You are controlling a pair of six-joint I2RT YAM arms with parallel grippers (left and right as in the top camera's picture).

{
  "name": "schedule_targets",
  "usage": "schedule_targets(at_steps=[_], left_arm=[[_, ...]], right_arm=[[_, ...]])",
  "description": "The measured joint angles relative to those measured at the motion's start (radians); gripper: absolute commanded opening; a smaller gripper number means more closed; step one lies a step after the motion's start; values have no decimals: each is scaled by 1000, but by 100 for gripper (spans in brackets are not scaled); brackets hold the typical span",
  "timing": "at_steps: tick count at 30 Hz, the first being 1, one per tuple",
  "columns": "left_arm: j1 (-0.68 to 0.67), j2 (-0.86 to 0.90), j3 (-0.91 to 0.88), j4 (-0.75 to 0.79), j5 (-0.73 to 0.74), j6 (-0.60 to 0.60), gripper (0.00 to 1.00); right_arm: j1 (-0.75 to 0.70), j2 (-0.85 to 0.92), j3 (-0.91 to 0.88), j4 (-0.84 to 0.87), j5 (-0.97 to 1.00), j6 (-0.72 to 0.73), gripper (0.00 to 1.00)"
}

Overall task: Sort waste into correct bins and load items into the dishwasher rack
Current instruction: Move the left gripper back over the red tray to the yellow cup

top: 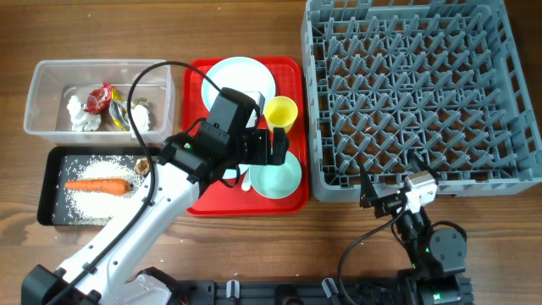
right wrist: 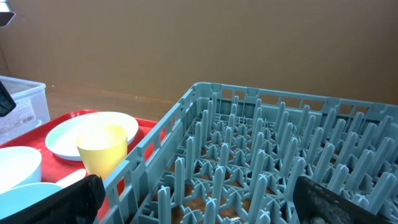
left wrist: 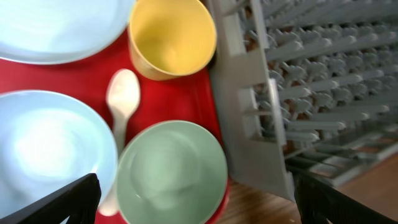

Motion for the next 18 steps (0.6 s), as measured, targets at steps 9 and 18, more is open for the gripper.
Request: schedule_targets(at_steps=[9, 18], left_arm=[[0, 0, 0, 50, -201, 38, 100], [34, 19, 0, 115, -222, 14, 100]], right_arm=[[0, 0, 0, 0, 0, 0, 100], [0, 0, 0, 0, 0, 0, 100]])
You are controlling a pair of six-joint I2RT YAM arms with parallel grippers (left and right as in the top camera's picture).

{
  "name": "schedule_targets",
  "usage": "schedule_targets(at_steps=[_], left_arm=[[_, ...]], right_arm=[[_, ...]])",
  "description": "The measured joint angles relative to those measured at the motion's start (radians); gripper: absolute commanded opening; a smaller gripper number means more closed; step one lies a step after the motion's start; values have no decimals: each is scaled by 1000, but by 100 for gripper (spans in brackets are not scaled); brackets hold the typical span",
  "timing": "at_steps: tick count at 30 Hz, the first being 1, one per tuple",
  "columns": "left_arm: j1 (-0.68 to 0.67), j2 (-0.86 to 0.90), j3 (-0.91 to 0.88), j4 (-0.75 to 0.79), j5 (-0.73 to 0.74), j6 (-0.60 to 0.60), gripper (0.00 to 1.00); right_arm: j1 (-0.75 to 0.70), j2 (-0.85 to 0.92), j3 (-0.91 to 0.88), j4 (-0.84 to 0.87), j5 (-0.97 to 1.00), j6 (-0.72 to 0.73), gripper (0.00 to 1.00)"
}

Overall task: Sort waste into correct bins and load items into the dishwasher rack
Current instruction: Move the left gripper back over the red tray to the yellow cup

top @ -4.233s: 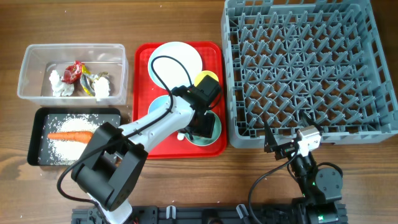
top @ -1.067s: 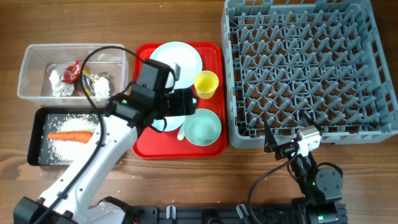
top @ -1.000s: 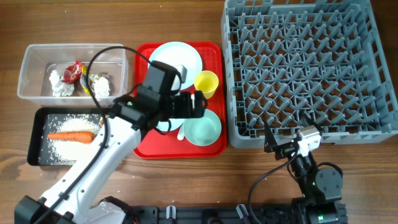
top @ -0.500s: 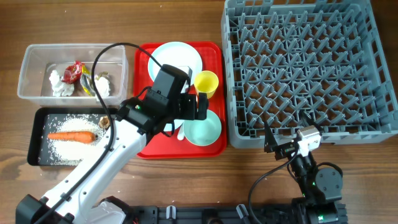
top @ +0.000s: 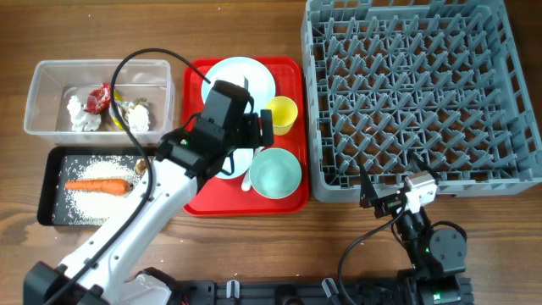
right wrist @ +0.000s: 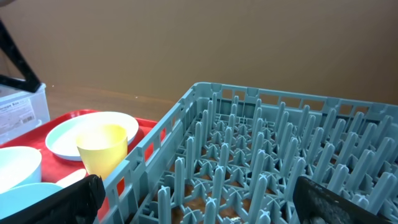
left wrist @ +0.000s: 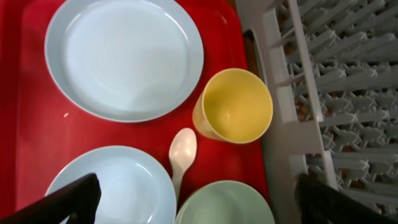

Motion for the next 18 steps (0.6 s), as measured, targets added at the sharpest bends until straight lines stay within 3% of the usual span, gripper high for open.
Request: schedule_targets(at_steps=[5, 10, 18], left_arm=[[0, 112, 1, 153, 37, -53, 95], [0, 212, 1, 215, 54, -106, 70], [0, 287, 1, 204, 61, -128, 70]], right_arm=[[0, 0, 0, 0, 0, 0, 100], [0, 0, 0, 0, 0, 0, 100], [0, 0, 0, 0, 0, 0, 100]])
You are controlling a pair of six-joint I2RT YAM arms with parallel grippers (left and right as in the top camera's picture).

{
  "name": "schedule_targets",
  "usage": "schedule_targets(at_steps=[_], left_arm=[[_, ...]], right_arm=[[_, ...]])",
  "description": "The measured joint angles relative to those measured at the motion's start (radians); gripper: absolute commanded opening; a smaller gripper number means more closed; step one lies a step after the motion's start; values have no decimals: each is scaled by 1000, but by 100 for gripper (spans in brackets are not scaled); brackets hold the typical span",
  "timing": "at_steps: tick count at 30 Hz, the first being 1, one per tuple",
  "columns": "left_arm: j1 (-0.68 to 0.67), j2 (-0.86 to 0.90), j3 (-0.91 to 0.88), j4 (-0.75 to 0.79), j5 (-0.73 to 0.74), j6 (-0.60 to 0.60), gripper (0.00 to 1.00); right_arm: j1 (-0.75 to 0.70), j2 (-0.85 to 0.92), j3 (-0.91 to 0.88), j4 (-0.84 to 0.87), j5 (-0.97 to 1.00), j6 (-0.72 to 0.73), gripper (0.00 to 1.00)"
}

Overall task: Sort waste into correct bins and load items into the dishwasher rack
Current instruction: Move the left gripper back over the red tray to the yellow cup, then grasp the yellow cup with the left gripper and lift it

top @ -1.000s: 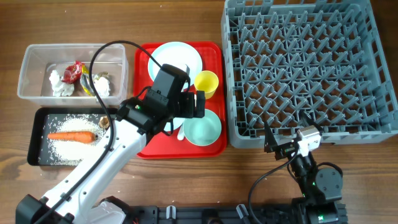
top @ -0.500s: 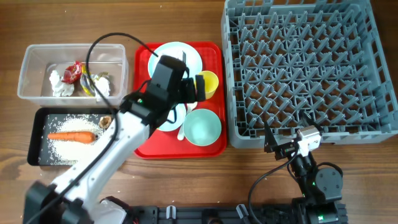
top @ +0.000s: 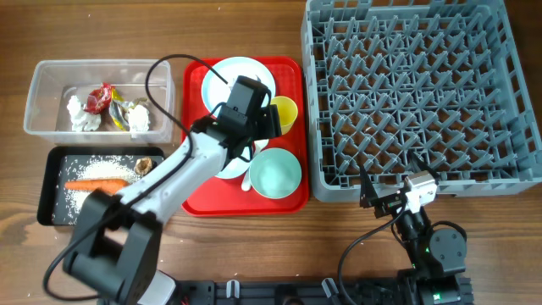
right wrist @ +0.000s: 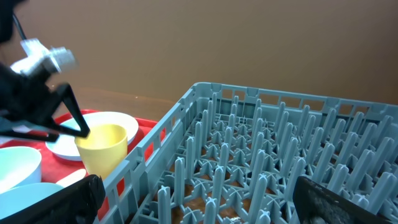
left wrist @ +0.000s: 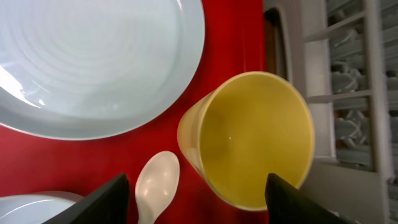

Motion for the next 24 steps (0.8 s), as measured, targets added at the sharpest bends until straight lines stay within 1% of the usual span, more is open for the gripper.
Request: schedule_targets(at_steps=[2, 3, 5, 6, 7, 10, 11, 16, 18, 19, 21, 24], left_arm=[[0, 54, 0, 29, 0, -17, 68], [0, 71, 0, 34, 0, -23, 60], [0, 89, 0, 43, 1, -35, 48], [0, 91, 0, 44, 0, -35, 40], [0, 91, 0, 48, 1, -35, 29], [2, 91, 0, 60, 3, -43, 6], [3, 91, 0, 60, 3, -43, 4], [9, 90, 0, 56, 3, -45, 4], [19, 75, 0, 26, 5, -40, 4], [28, 58, 0, 18, 8, -39, 8], [53, 3, 0, 8, 27, -32, 10], [109, -134, 0, 7, 124, -19, 5]], right_arm=[[0, 0, 0, 0, 0, 0, 100], [0, 0, 0, 0, 0, 0, 100], [0, 0, 0, 0, 0, 0, 100], [0, 0, 0, 0, 0, 0, 100], [0, 0, 0, 0, 0, 0, 100], [0, 0, 0, 0, 0, 0, 100], [0, 0, 0, 0, 0, 0, 100], [0, 0, 0, 0, 0, 0, 100], [0, 0, 0, 0, 0, 0, 100], [0, 0, 0, 0, 0, 0, 100], [0, 0, 0, 0, 0, 0, 100], [0, 0, 0, 0, 0, 0, 100]])
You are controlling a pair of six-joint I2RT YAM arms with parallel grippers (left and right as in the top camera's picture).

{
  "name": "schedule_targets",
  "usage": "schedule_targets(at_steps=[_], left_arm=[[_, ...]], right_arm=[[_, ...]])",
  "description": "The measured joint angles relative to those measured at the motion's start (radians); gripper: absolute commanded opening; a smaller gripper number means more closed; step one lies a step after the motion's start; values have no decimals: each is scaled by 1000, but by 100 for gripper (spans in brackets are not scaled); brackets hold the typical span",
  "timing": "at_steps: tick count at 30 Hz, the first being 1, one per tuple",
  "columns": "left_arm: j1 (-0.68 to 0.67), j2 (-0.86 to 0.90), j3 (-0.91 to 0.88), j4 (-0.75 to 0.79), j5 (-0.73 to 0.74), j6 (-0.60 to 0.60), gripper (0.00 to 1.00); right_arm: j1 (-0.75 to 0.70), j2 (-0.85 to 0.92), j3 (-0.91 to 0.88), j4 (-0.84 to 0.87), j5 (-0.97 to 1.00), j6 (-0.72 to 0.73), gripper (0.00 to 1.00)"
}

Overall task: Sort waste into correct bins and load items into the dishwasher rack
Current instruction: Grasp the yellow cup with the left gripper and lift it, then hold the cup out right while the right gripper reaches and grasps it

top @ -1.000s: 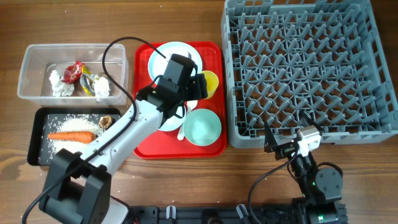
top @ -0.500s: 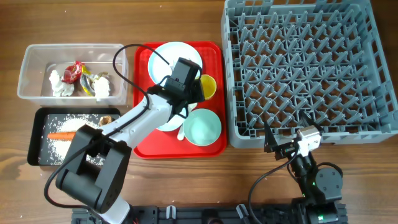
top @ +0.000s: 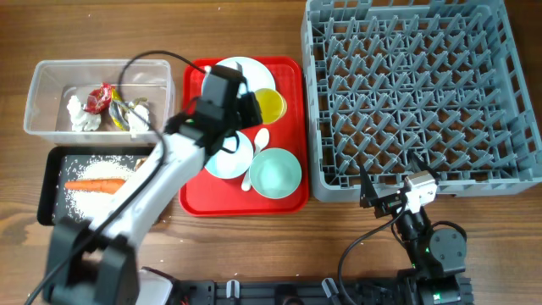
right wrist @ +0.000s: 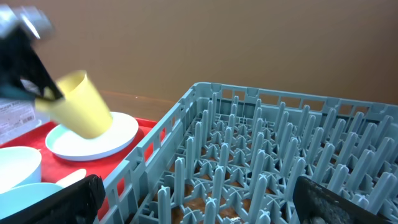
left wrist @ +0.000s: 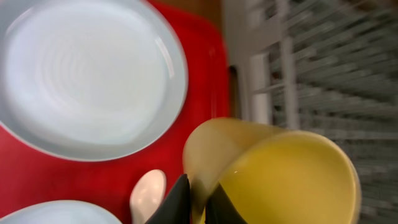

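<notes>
A yellow cup (top: 270, 104) hangs tilted above the red tray (top: 292, 135). My left gripper (top: 248, 108) is shut on its wall; in the left wrist view the fingers (left wrist: 178, 200) pinch the cup's (left wrist: 280, 177) rim. The right wrist view shows the cup (right wrist: 78, 106) in the air over the white plate (right wrist: 93, 138). The grey dishwasher rack (top: 419, 93) stands at the right. My right gripper (top: 383, 200) rests open at the rack's front edge, holding nothing.
On the tray lie a white plate (top: 246, 74), a pale blue bowl (top: 224, 159), a green bowl (top: 275, 174) and a white spoon (top: 259, 142). A clear bin (top: 51, 85) of waste and a black tray (top: 47, 191) with a carrot (top: 97, 185) sit at the left.
My left gripper was open around the yellow cup standing on the tray. Now it is shut on the cup's wall and the cup is lifted and tilted. The right arm has not moved.
My left gripper hung open over the green bowl, then further back over the spoon and cup, then close around the yellow cup's rim. Now it holds the cup above the tray. The right gripper stayed open at the rack's front edge throughout.
</notes>
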Motion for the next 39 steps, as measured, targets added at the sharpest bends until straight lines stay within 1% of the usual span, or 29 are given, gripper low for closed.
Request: schedule_targets(at_steps=[2, 5, 7, 9, 11, 13, 17, 19, 22, 23, 25, 28, 31, 33, 35, 36, 37, 39], left_arm=[[30, -73, 0, 20, 72, 6, 4], [63, -136, 4, 85, 234, 10, 4], [81, -140, 4, 136, 365, 11, 4], [107, -140, 5, 175, 511, 4, 4], [132, -140, 4, 200, 622, -8, 4], [171, -141, 4, 243, 769, -18, 4], [214, -141, 5, 254, 917, -25, 4], [233, -141, 5, 254, 986, -25, 4], [250, -141, 5, 255, 1051, -24, 4], [251, -141, 5, 255, 1060, -23, 4], [260, -141, 5, 256, 1078, -5, 4], [278, -141, 5, 257, 1091, 2, 4], [291, -141, 5, 253, 1094, 3, 4], [291, -141, 5, 253, 1096, 4, 4], [291, -141, 5, 251, 1099, 6, 4], [291, -141, 4, 250, 1099, 6, 4], [291, -141, 5, 251, 1099, 6, 4], [291, -141, 5, 247, 1100, 6, 4]], right_arm=[[0, 0, 0, 0, 0, 0, 100], [0, 0, 0, 0, 0, 0, 100], [0, 0, 0, 8, 4, -20, 100], [0, 0, 0, 24, 11, -76, 100], [0, 0, 0, 10, 14, -116, 100], [0, 0, 0, 0, 15, -146, 100], [0, 0, 0, 1, -12, -145, 100], [0, 0, 0, 8, -63, -67, 100], [0, 0, 0, 12, -109, 161, 100], [0, 0, 0, 21, -131, 214, 100], [0, 0, 0, 74, -205, 301, 100], [0, 2, 29, 86, -273, 370, 100], [0, 38, 175, 21, -306, 462, 100], [0, 114, 349, -79, -321, 494, 100], [0, 212, 505, -183, -337, 496, 100], [0, 312, 624, -259, -363, 488, 100], [0, 365, 686, -306, -381, 487, 100], [0, 562, 871, -422, -459, 461, 100]])
